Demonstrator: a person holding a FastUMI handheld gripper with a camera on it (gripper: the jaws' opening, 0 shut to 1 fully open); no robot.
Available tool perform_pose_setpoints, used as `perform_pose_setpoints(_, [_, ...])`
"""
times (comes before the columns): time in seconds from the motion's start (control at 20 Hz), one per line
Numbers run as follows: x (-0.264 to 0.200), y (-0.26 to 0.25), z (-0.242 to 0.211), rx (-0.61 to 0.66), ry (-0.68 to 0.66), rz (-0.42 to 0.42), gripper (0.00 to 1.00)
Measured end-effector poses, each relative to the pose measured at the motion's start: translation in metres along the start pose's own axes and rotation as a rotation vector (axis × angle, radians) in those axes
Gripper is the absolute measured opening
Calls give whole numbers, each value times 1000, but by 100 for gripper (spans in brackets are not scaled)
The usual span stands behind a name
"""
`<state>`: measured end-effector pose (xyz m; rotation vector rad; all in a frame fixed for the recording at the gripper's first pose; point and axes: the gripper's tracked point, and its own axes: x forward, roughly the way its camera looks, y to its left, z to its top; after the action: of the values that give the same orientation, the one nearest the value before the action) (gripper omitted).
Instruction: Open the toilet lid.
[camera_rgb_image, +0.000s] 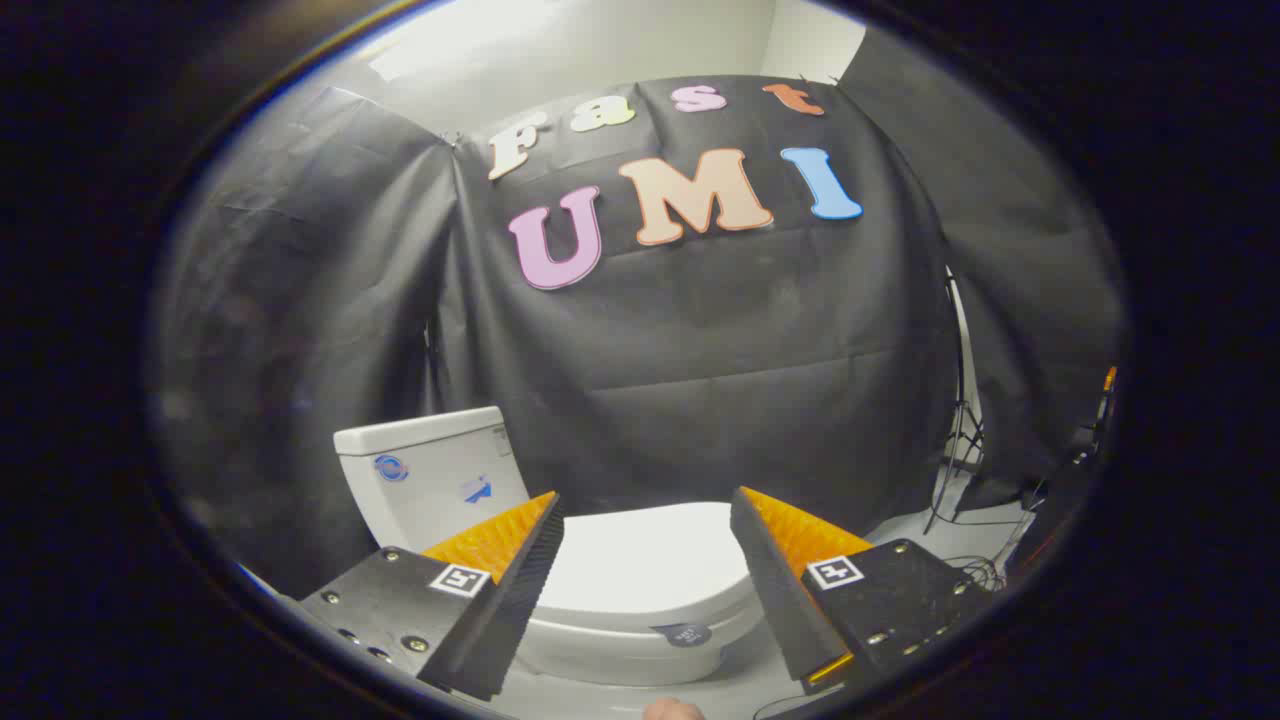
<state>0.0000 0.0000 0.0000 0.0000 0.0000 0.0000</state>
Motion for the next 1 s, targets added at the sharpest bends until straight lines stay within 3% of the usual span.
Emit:
perform_pose_setpoints(0.35, [-12, -12, -46, -123, 117, -19, 99])
perform_pose_setpoints(1.0, [-7, -27, -40, -40, 130, -52, 99])
